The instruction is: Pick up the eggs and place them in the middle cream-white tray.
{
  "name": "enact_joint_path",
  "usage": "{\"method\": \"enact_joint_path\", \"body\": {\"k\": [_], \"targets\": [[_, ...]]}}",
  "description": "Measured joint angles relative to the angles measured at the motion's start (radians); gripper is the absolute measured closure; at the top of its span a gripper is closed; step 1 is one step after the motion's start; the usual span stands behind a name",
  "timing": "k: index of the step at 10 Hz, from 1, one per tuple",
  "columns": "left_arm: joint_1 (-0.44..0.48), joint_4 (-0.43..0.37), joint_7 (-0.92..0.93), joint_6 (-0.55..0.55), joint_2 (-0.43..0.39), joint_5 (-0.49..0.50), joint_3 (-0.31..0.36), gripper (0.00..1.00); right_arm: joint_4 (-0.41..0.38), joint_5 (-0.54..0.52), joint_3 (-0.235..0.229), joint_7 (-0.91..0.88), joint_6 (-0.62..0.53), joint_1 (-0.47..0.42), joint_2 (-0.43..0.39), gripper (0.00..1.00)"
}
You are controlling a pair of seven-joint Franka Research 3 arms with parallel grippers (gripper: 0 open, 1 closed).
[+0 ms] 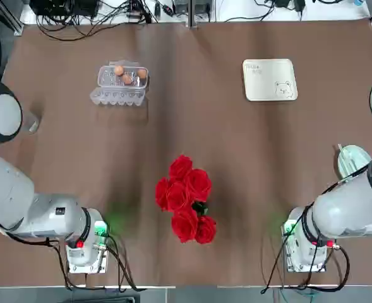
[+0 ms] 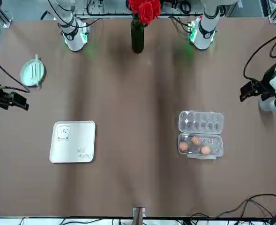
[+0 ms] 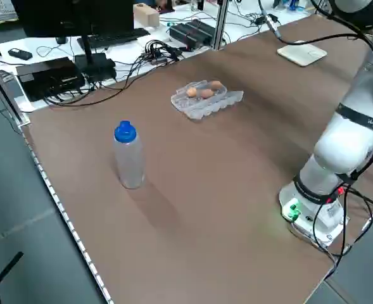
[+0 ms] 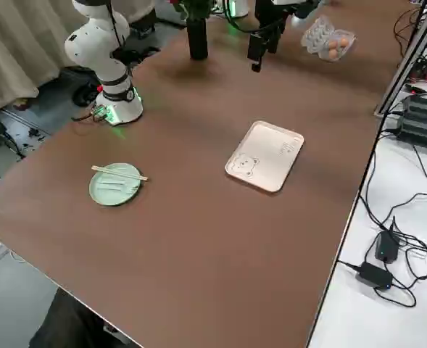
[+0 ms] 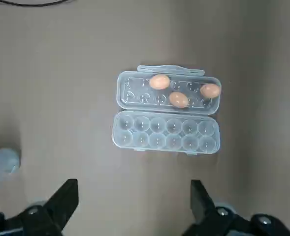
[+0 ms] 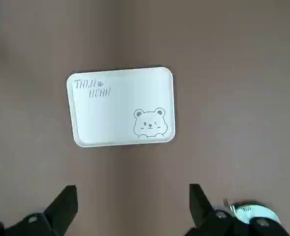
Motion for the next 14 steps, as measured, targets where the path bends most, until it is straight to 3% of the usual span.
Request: {"method": "enact_joint_path", "body": {"k": [3,5,10,14], "targets": [[0.002,-0.003,0.002,-0.001,0.004,0.0,0.0,0.0,0.0,0.0,-0.001,0.0,0.0,0.0,0.0,0.0],[-0.001,-0.007,0.002,0.074,0.03,0.0,-0.001,0.0,-0.001,0.0,-0.001,0.0,0.0,-0.001,0.0,0.0],[-0.029,-0.013,-0.037,0.292,0.215,0.0,-0.007,0.0,-0.002,0.0,0.0,0.0,-0.001,0.001,0.001,0.0],[-0.135,-0.015,-0.175,0.392,0.357,0.0,-0.009,0.0,-0.002,0.0,0.0,0.0,-0.001,0.008,0.001,0.0]]}}
